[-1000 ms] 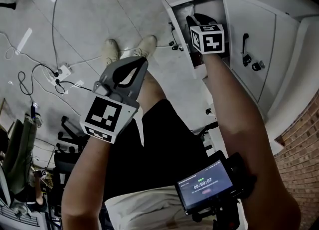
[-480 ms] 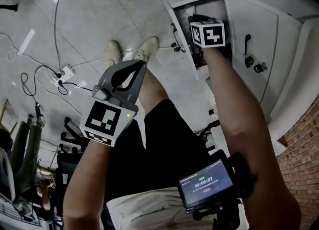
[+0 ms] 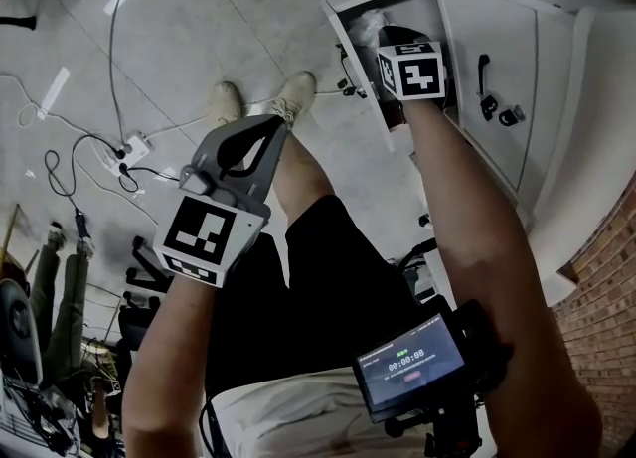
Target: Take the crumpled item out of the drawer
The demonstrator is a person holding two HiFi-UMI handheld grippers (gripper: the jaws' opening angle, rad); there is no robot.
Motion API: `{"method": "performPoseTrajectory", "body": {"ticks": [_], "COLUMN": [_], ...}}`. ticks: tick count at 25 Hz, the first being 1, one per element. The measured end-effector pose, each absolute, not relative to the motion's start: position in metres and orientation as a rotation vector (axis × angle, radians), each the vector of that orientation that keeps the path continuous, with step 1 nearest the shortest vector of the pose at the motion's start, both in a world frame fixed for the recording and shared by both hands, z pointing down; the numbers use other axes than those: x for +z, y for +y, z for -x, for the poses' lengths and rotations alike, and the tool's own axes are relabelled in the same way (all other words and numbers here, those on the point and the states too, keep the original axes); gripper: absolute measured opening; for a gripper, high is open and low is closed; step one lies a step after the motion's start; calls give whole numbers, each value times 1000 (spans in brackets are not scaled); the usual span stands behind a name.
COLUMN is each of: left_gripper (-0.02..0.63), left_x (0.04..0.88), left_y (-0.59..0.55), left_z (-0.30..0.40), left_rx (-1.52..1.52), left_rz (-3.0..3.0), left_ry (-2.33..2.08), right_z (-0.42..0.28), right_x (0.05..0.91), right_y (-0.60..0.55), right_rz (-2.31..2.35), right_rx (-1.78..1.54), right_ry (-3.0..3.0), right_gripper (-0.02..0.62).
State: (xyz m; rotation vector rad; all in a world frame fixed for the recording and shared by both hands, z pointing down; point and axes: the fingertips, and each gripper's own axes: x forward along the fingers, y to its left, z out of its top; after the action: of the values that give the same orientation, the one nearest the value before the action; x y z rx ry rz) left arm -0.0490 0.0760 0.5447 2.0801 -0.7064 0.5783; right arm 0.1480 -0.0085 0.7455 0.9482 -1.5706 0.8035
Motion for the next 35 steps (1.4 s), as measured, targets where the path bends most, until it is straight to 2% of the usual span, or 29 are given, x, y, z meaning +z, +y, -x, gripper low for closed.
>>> {"method": "performPoseTrajectory", "body": {"ticks": [14,35], "left_gripper": [3,3], "left_x": [512,428], "left_y": [105,107], "left_z": [60,92], "left_rx": [617,660], "left_rz": [-2127,-2248], "left_ry": [-624,-596], "right_z": [-147,-107], "right_x": [679,547], "right_y": [-7,40], "right_rz": [-1158,-1347], "right_rx": [692,784], "right_ry": [-1590,-1742], "right_gripper": [8,8]}}
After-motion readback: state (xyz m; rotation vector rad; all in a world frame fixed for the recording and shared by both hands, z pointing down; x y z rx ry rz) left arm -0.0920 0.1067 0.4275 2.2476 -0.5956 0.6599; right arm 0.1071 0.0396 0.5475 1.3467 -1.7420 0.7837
